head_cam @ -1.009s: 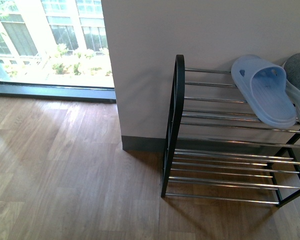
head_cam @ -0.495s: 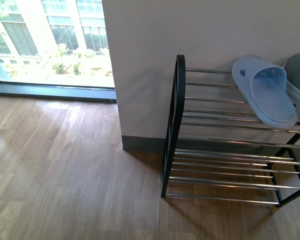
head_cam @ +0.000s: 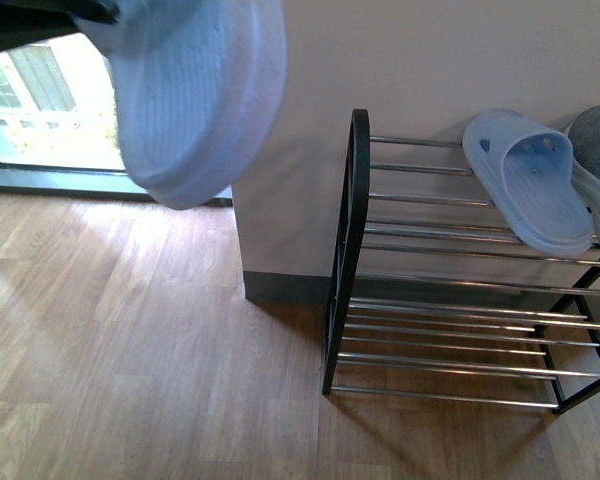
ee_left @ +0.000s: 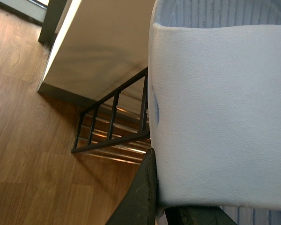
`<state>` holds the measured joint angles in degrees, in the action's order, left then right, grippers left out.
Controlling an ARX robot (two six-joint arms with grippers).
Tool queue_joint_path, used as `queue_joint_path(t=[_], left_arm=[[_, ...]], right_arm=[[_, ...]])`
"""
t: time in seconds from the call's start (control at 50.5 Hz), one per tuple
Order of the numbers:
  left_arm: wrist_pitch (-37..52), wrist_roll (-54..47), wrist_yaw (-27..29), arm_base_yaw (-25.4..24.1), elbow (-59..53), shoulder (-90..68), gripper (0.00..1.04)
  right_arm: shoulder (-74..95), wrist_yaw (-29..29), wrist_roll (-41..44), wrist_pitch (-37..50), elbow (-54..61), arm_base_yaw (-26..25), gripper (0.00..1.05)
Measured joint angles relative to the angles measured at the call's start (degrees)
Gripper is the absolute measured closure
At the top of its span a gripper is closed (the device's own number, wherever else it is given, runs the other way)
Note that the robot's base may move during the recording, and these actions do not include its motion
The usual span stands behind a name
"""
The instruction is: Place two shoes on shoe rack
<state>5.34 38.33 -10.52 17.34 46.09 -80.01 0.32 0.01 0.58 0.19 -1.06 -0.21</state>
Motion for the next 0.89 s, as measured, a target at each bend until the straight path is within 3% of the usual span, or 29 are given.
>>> queue_joint_path(t=[0.396,0.89], left_arm=[[-5.07,-10.4,-9.38,3.06,27.41,-32.06,1.03],[-12.94,-8.55,-9.75,7.43,58.21,-55.89,1.03]], right_arm=[[0.0,0.0,-0.02,0.0,0.0,0.0,0.09],[0.0,0.0,-0.02,0.0,0.0,0.0,0.09]])
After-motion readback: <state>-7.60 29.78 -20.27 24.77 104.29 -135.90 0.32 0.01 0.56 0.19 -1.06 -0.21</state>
